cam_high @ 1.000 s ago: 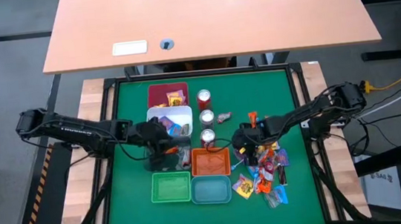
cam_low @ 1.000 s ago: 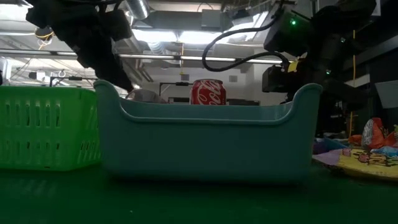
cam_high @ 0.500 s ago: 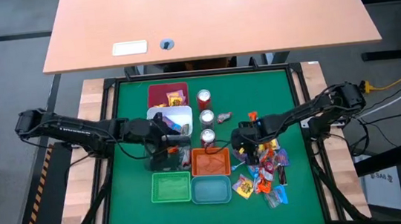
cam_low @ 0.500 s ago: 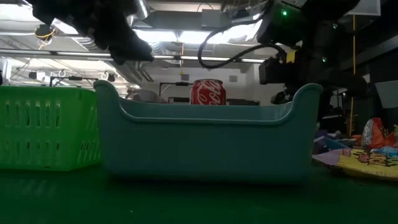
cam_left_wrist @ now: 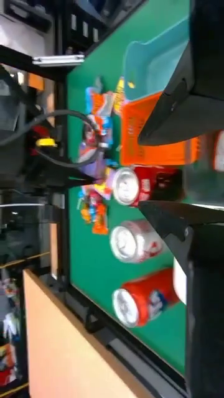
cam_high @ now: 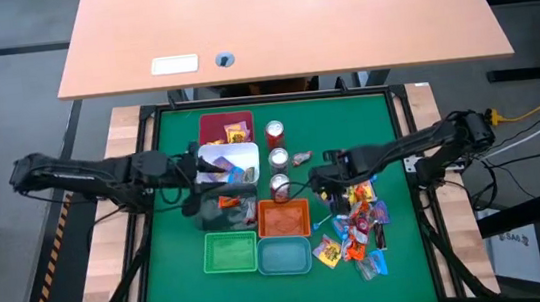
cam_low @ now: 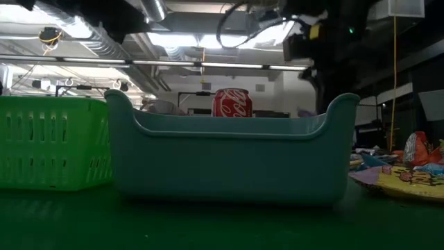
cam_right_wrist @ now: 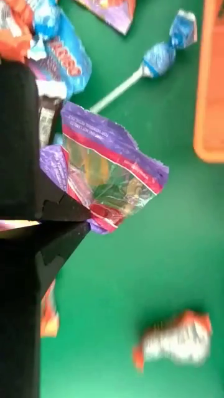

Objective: Sort candy
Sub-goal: Put the violet candy into the white bin

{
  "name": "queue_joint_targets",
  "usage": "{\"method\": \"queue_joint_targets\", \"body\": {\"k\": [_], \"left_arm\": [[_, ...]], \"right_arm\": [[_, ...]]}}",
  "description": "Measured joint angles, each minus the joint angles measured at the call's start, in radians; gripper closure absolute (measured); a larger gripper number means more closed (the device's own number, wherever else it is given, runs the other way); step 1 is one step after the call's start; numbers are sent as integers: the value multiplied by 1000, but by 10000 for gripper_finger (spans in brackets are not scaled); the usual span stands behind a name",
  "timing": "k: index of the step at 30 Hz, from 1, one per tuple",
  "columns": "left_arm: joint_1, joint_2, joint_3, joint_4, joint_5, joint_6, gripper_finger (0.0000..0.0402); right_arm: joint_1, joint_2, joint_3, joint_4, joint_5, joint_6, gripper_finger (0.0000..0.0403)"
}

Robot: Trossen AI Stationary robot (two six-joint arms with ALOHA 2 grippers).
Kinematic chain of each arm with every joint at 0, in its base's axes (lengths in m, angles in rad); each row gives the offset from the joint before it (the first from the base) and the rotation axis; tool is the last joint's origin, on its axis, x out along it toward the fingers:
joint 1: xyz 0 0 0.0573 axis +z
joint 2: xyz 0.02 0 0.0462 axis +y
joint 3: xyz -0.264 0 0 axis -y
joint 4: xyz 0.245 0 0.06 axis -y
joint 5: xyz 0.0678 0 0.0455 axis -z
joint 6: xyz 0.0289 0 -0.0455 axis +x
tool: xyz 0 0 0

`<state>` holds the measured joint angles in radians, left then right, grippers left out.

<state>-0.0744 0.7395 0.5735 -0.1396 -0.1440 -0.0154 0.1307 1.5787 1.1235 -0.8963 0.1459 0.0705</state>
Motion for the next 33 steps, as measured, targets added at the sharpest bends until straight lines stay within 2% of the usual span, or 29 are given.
{"method": "queue_joint_targets", "body": {"k": [8,13,18,22,28,33], "left_arm": [[0,-98,-1,-141,-1,8,258],[0,-107,-1,-148,-1,69,258],[0,-107,-1,-156,-1,98,258],[0,-107,-2,-158,-1,98,258],[0,-106,-2,-159,0,97,258],[0,-106,-3,-160,-1,97,258]], "right_arm": [[0,1,208,-193,144,-3,401],[-2,0,299,-146,202,-85,401],[-45,1,311,38,193,-202,400],[-100,13,311,210,137,-292,400],[-175,56,311,492,-41,-372,400],[-216,114,310,631,-128,-405,400]]}}
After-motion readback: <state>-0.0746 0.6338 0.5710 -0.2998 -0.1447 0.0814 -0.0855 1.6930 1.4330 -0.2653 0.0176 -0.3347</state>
